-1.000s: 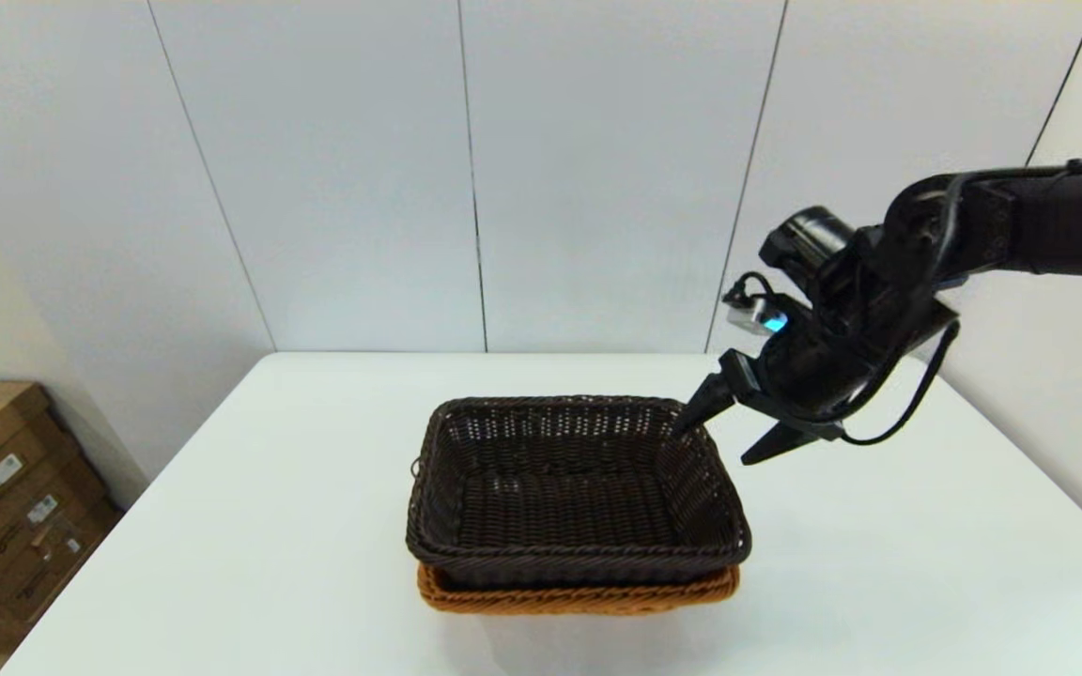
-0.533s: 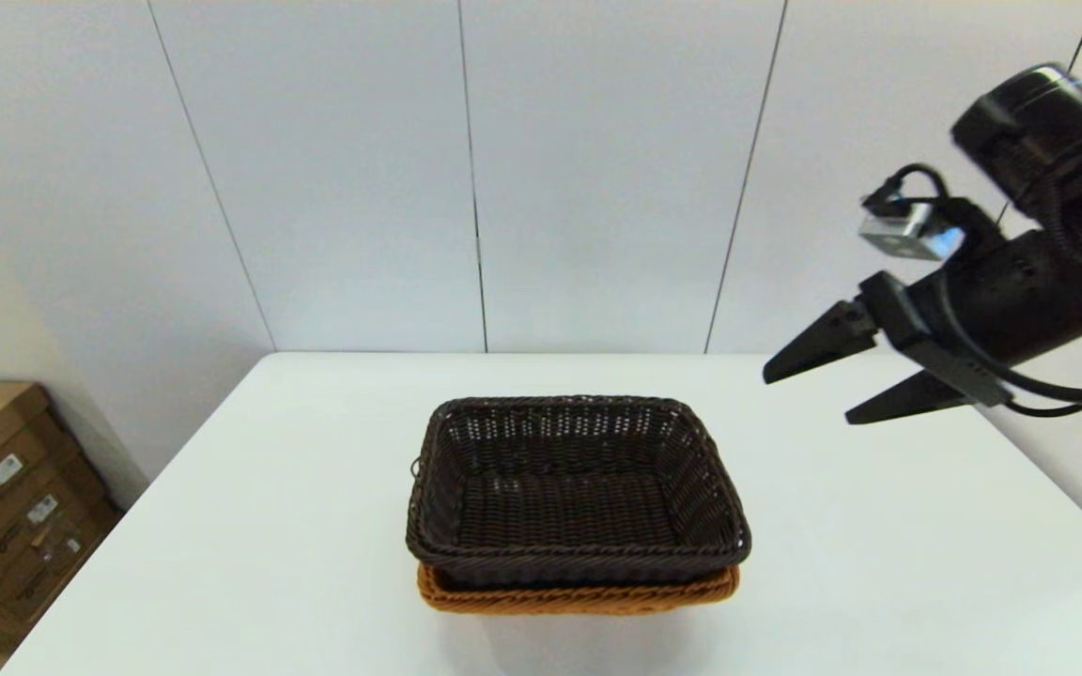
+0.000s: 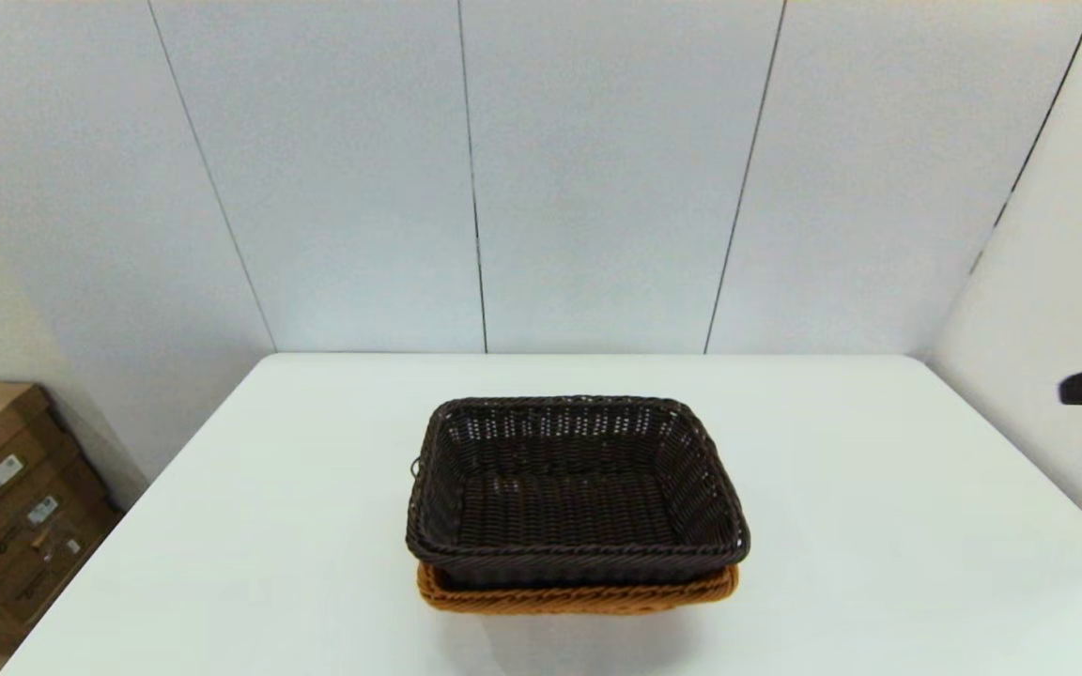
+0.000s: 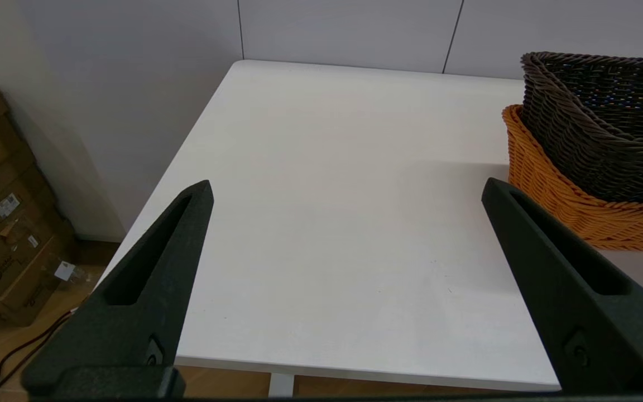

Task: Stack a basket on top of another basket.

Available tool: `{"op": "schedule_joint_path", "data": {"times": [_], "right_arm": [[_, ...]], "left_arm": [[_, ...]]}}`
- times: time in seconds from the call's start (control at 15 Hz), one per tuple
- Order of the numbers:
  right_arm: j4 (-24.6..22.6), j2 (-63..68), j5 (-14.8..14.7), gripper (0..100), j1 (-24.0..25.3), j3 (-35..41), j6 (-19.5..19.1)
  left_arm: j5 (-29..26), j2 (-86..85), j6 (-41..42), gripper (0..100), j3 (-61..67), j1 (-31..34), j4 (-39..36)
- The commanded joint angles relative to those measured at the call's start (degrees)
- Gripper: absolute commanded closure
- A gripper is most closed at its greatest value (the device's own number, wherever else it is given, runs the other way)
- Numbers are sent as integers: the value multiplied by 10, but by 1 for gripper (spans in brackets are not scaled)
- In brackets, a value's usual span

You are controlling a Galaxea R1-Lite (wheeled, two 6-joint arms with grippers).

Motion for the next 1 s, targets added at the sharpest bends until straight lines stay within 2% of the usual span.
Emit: {"op": "schedule_joint_path", "data": {"times": [0.07, 0.2, 0.33, 0.47, 0.53, 0.73, 1.0], "right_arm": [[-15, -187, -127, 0, -5, 85, 29], [-15, -246, -161, 0, -28, 119, 35], [-14, -298, -166, 0, -77, 141, 28], [-19, -357, -162, 0, -119, 187, -12], [-28, -387, -160, 0, -123, 207, -19], [-43, -459, -125, 0, -125, 248, -35], [-43, -523, -124, 0, -140, 294, -57]], "left_arm": [[0, 0, -1, 0, 0, 0, 0], [0, 0, -1, 0, 0, 0, -1], [0, 0, -4, 0, 0, 0, -1], [0, 0, -4, 0, 0, 0, -1], [1, 0, -4, 0, 0, 0, -1], [0, 0, -4, 0, 0, 0, -1], [0, 0, -4, 0, 0, 0, -1]]}}
